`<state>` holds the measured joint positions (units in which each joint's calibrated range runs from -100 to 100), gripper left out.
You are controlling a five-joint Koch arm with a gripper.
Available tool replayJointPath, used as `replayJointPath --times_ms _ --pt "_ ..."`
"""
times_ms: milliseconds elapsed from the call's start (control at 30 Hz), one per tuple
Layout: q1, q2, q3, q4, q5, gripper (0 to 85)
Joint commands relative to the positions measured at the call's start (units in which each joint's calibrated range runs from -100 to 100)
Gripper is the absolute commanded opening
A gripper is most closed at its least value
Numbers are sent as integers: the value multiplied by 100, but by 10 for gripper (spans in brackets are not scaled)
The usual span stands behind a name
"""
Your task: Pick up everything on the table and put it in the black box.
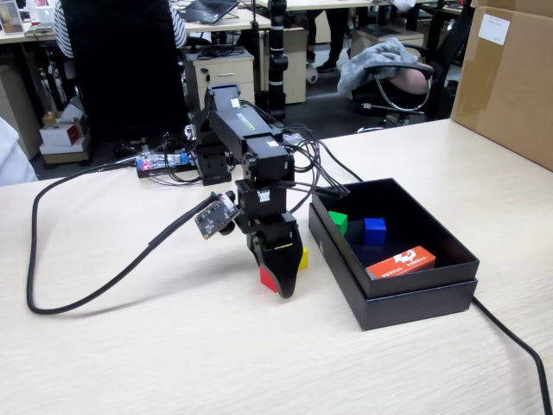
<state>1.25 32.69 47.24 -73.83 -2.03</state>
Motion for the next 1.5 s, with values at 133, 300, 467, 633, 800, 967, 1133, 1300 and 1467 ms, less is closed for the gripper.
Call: replayJointPath --times_ms 133,300,467,633,800,967,1133,1300,1467 --pt "-49 -119 652 -129 -15 9" --pt "-68 -911 571 -129 -15 9" --pt "93 -2368 462 -129 -5 9" --pt "542 -3171 525 -129 93 9" --pt "1138 -2942 634 -129 337 11" --pt "1324 -2196 779 -129 503 11" --pt "1353 -1266 1042 -129 557 12" --pt "1284 -509 1305 -129 586 12" --pt "1255 -96 1296 -181 591 47"
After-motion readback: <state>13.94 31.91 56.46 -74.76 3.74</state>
